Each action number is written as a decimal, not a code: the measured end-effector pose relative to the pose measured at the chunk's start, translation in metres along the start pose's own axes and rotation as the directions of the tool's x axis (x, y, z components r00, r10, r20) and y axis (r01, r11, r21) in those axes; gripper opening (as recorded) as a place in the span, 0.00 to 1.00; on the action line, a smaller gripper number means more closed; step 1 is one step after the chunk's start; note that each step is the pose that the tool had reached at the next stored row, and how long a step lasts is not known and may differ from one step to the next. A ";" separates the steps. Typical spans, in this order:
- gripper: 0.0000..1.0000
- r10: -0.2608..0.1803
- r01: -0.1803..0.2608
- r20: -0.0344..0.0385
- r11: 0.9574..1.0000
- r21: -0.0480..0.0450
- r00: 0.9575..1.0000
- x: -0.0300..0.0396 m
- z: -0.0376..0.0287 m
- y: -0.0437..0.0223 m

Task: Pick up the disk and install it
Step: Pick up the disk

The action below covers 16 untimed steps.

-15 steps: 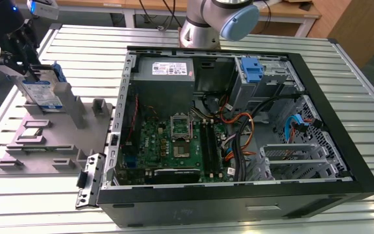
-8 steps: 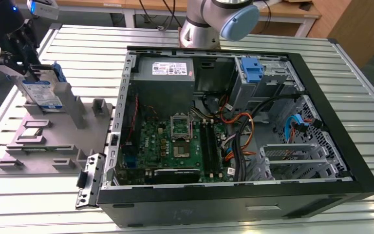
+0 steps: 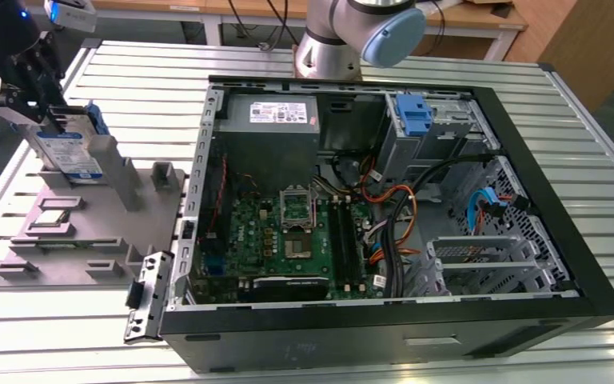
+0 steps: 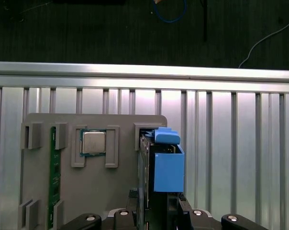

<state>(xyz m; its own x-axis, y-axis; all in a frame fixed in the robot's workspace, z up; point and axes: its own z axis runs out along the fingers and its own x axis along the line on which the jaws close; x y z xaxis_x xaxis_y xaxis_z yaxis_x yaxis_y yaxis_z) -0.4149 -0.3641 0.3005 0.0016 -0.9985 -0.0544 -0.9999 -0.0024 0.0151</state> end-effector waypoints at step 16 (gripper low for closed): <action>0.35 0.000 0.000 0.000 1.000 0.000 1.000 0.0002 0.0000 0.0000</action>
<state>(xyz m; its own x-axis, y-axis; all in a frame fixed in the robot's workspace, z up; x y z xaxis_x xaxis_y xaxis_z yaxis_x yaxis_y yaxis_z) -0.4149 -0.3643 0.3005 0.0016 -0.9985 -0.0544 -0.9999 -0.0024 0.0151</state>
